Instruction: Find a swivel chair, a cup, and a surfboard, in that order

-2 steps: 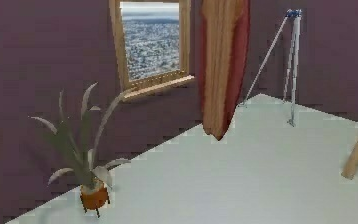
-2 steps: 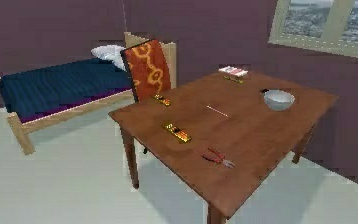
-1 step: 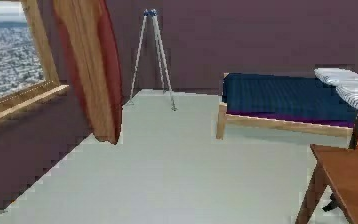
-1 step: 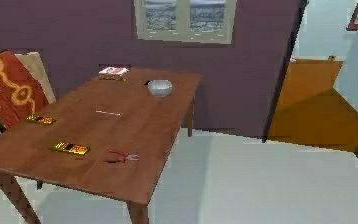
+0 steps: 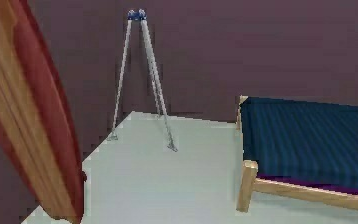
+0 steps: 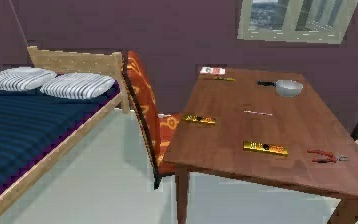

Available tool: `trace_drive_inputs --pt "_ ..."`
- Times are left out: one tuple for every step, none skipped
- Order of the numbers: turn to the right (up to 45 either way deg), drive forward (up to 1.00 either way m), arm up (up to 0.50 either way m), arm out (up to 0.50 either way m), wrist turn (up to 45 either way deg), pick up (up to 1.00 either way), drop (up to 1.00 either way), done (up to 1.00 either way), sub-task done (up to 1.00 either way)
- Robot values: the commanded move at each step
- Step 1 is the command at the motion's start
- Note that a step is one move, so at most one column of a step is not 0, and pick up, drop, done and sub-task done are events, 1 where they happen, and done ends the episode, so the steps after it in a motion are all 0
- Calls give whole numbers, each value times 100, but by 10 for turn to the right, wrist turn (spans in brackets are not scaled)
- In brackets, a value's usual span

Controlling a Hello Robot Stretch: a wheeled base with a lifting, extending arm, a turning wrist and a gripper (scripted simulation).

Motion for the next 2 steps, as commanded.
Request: trace_drive_inputs --pt "0 30 0 0 0 0 0 0 0" --pt "-450 0 0 0 0 0 0 0 0"
